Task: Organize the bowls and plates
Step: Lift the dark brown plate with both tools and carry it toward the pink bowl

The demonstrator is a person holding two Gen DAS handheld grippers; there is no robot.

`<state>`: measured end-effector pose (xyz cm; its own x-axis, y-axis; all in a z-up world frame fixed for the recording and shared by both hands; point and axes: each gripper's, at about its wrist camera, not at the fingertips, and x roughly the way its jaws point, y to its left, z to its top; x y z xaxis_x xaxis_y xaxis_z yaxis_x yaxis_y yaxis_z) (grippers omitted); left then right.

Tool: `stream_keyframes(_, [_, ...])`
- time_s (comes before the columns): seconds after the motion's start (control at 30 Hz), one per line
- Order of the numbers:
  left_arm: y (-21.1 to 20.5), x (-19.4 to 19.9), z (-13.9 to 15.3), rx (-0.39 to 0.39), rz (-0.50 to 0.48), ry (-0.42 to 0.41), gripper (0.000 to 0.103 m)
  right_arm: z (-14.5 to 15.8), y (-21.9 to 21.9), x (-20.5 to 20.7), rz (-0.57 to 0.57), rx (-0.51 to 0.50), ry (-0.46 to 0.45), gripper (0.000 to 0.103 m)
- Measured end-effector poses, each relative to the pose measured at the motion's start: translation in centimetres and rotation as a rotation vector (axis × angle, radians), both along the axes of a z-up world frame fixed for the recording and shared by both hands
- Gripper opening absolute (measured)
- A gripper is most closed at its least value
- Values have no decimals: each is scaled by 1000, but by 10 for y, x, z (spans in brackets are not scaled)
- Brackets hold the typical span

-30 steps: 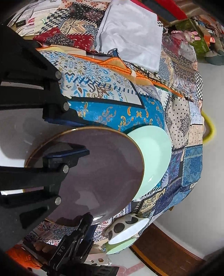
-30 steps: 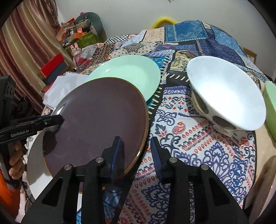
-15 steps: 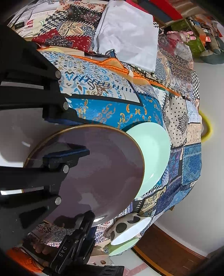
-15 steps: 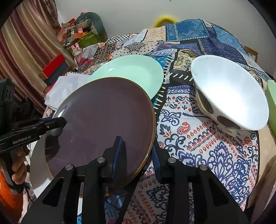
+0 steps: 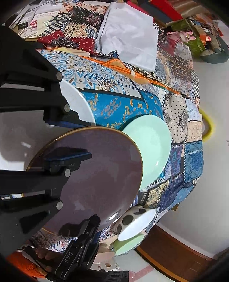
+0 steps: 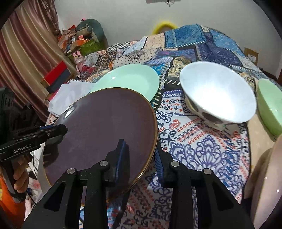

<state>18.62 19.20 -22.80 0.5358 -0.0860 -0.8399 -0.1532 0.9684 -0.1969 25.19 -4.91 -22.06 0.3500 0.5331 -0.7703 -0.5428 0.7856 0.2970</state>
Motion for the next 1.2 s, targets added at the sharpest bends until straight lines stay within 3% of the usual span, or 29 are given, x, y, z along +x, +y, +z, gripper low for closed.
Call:
stream_keyframes(0.7, [-61, -49, 59, 22, -52, -94, 26, 46, -60, -43, -59, 48, -95, 28])
stream_keyframes(1.2, [-118, -62, 59, 15, -122, -59, 26, 38, -109, -65, -131, 54, -88, 28])
